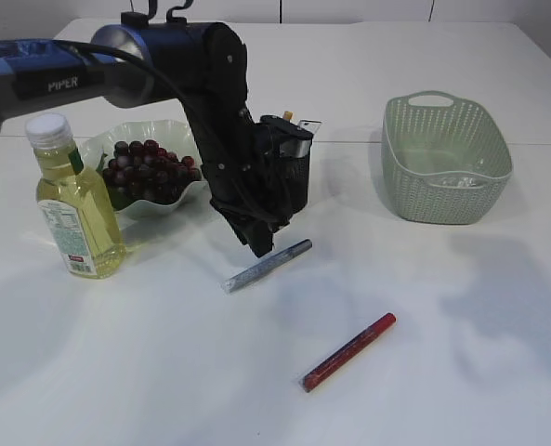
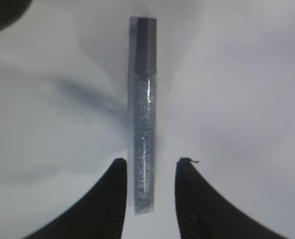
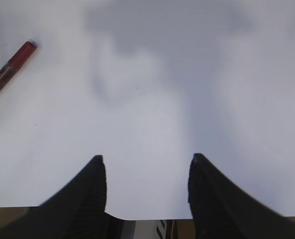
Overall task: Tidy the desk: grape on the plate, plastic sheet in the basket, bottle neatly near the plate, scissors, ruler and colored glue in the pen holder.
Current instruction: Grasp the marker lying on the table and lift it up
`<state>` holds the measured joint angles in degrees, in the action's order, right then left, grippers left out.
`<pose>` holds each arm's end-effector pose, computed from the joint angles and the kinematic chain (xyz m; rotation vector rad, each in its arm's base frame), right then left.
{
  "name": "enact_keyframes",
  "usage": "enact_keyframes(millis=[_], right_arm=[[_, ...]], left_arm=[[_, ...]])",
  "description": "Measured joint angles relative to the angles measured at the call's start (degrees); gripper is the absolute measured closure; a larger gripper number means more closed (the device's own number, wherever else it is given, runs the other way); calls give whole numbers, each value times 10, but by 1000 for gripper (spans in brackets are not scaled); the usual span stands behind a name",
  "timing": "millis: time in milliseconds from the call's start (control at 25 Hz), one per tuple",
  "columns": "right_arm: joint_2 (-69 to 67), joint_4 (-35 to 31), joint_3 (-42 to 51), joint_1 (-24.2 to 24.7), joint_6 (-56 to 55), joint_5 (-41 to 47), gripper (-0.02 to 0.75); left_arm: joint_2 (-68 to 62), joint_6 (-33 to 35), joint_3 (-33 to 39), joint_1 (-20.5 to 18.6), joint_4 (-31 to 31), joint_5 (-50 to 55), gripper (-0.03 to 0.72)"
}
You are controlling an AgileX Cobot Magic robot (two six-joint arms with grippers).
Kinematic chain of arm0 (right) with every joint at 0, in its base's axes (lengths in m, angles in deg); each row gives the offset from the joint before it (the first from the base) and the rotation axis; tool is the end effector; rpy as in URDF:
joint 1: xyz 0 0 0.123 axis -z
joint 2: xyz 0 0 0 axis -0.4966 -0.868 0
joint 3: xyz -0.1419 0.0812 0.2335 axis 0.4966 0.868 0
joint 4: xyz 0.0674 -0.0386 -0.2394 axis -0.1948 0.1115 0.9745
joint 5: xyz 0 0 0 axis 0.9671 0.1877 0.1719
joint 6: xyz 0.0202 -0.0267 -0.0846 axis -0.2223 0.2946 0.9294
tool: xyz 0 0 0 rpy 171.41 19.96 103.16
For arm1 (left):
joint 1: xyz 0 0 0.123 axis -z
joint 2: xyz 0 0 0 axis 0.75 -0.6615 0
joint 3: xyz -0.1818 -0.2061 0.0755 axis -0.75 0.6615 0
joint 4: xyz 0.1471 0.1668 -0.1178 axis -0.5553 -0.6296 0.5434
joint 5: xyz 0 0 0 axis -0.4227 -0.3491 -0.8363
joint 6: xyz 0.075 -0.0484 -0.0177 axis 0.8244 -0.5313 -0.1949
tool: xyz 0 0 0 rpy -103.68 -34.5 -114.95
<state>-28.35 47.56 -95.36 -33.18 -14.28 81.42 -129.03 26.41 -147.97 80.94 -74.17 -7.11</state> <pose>0.2320 0.0174 0.2944 0.1587 2.9757 0.0869 0.4059 -0.2762 0.1608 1.3235 2.7286 -0.2899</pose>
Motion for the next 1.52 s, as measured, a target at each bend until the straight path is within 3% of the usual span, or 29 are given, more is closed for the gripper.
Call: enact_keyframes(millis=[320,1520], right_arm=[[0,0,0,0,0,0,315],[0,0,0,0,0,0,315]], left_arm=[[-38,20,0,19,-3,-13,450],[-43,29,0,19,-9,-59,451]])
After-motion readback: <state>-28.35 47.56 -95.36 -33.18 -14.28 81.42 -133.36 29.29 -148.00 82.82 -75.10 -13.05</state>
